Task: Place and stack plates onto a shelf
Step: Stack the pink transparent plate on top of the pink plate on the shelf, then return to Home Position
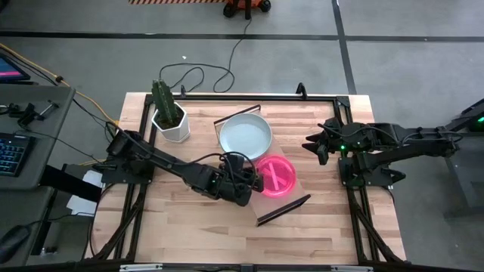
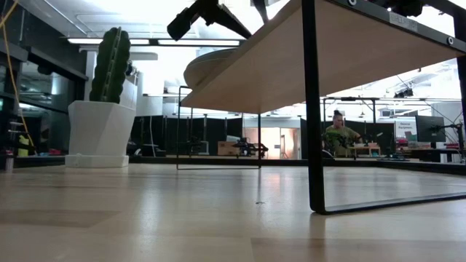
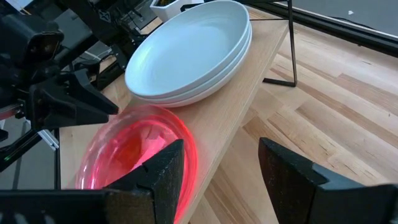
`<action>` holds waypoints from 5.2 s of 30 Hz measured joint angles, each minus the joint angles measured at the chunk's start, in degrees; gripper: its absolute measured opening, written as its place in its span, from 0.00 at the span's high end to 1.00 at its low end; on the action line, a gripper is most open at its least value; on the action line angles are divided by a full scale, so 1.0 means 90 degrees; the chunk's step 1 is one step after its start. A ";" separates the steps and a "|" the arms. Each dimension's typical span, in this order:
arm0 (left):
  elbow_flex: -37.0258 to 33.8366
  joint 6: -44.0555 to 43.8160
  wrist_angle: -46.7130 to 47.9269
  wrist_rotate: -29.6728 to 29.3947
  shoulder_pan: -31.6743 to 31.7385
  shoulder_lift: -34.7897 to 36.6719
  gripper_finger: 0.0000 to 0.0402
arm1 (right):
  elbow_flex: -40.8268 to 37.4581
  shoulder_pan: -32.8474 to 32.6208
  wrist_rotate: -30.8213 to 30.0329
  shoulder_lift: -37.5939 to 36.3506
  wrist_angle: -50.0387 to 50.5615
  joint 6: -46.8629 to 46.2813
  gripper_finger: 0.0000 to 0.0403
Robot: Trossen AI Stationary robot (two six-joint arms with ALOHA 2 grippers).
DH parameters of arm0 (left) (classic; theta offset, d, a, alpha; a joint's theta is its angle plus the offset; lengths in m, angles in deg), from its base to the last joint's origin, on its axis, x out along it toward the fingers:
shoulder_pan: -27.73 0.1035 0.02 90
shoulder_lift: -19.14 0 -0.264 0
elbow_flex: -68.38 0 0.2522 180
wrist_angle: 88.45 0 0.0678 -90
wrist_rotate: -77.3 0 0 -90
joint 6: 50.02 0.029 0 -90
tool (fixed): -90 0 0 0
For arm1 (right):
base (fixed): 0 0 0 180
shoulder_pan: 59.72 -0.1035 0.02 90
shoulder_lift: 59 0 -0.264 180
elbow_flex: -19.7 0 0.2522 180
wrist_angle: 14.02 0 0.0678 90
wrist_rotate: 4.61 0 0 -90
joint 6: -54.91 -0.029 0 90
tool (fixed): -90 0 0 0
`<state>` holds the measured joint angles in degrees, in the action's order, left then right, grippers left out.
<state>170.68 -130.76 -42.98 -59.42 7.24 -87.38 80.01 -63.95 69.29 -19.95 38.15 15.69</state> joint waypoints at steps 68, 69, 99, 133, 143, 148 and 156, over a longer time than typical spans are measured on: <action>-0.9766 0.7034 -0.5007 0.2922 0.1156 1.1517 1.00 | 0.0000 0.0001 0.1603 -0.0212 -0.1529 0.0210 1.00; -0.9766 0.7033 -0.5014 0.3027 0.1217 1.1565 1.00 | 0.0000 0.0000 0.1632 -0.0265 -0.1425 0.0216 1.00; -0.9764 0.6929 -0.4984 0.3441 0.1460 1.1715 1.00 | -0.3436 0.0432 0.2190 -0.4340 -0.3160 0.2224 1.00; -0.9756 0.6927 -0.4817 0.3441 0.1459 1.1664 1.00 | -0.5107 0.0474 0.1644 -0.4301 -0.4386 0.2924 1.00; -0.9756 0.6927 -0.4817 0.3439 0.1460 1.1664 1.00 | -0.5107 0.0474 0.1644 -0.4301 -0.4385 0.3043 1.00; -0.9756 0.6927 -0.4817 0.3439 0.1458 1.1664 1.00 | -0.5107 0.0473 0.1644 -0.4301 -0.4384 0.2613 1.00; -0.9761 0.6927 -0.4773 0.3439 0.1460 1.1664 1.00 | -0.5107 0.0474 0.1644 -0.4301 -0.4384 0.2360 1.00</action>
<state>82.83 -68.41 -85.94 -28.47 20.38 17.60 34.04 -59.69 84.09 -58.66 -1.30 36.93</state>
